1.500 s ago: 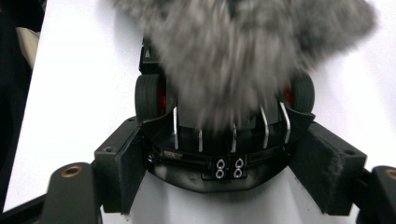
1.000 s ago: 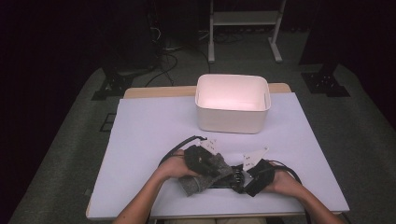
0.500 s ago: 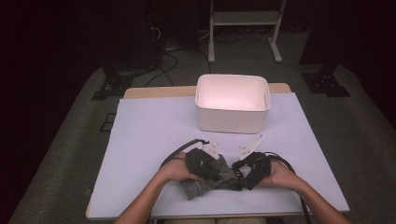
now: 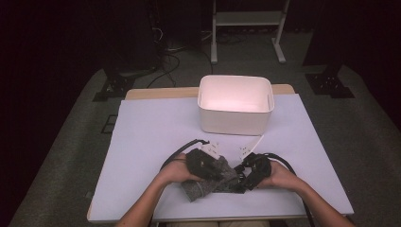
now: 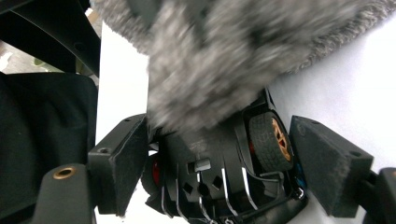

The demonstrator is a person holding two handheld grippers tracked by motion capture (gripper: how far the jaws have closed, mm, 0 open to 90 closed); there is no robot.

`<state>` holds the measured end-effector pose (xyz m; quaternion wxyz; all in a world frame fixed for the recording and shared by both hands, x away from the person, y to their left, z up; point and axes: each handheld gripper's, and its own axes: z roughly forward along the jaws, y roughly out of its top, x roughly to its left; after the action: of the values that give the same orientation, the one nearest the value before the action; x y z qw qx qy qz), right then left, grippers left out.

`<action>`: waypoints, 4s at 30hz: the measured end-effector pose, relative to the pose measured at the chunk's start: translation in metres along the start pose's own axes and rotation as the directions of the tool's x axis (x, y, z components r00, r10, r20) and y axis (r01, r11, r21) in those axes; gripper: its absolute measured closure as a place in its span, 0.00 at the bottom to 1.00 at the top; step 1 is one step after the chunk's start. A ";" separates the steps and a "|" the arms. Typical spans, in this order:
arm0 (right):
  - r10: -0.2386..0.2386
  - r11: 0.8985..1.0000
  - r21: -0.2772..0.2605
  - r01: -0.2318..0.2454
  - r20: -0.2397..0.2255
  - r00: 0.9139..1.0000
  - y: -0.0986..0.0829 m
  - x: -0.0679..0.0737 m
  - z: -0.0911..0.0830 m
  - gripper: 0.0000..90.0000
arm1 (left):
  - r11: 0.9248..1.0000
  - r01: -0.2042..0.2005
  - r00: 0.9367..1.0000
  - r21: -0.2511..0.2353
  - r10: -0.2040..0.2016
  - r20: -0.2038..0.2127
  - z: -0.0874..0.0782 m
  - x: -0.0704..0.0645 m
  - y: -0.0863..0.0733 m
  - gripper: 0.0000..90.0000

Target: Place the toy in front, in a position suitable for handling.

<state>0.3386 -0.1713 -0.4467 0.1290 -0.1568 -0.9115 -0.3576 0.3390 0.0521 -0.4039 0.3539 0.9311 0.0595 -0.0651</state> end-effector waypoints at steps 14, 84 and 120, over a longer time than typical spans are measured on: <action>-0.239 0.970 0.008 0.243 0.213 0.947 -0.003 0.039 -0.001 0.25 | 0.996 0.095 0.995 0.000 -0.095 -0.017 -0.016 0.015 0.005 0.87; -0.236 0.959 -0.095 0.266 0.250 0.939 -0.010 0.031 -0.011 0.62 | 0.994 -0.060 0.998 0.091 0.056 0.042 -0.004 -0.012 0.048 0.83; -0.266 0.956 -0.054 0.288 0.252 0.930 -0.008 0.031 -0.012 0.64 | 0.994 -0.078 0.997 0.074 0.075 0.036 0.002 -0.008 0.046 0.91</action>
<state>0.3088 -0.1793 -0.4319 -0.0423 -0.0746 -0.9163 -0.3912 0.3382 0.0164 -0.3740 0.3218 0.9442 0.0154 -0.0691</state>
